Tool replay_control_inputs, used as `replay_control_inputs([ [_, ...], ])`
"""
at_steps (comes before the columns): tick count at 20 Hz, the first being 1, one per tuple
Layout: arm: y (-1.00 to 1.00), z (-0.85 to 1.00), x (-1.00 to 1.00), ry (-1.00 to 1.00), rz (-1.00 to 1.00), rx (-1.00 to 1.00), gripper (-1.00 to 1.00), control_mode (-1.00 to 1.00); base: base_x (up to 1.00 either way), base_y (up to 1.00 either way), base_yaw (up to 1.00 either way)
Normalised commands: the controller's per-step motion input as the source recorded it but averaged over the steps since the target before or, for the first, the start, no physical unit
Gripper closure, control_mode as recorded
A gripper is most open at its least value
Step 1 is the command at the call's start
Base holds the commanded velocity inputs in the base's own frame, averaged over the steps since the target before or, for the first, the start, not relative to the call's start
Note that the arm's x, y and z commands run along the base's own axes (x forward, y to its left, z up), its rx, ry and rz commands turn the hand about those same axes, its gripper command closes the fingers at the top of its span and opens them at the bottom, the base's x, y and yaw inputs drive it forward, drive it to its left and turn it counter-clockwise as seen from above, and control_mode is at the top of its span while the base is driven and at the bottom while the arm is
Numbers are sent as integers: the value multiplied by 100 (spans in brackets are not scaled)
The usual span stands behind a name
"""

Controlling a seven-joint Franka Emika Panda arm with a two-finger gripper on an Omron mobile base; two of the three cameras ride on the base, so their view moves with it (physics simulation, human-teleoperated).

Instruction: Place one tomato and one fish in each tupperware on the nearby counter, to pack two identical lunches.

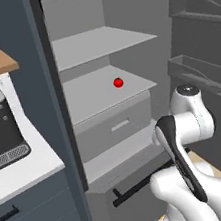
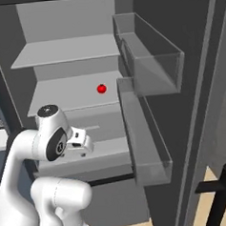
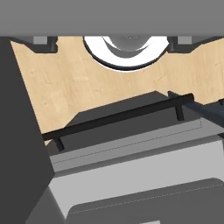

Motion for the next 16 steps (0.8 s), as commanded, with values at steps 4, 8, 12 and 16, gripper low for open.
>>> replay_control_inputs([
  [4,0,0,0,0,0,0,-100,100,52,3,0],
  [8,0,0,0,0,0,0,-100,100,56,0,1],
  [12,0,0,0,0,0,0,-100,100,65,0,4],
  [16,0,0,0,0,0,0,-100,100,52,0,4],
])
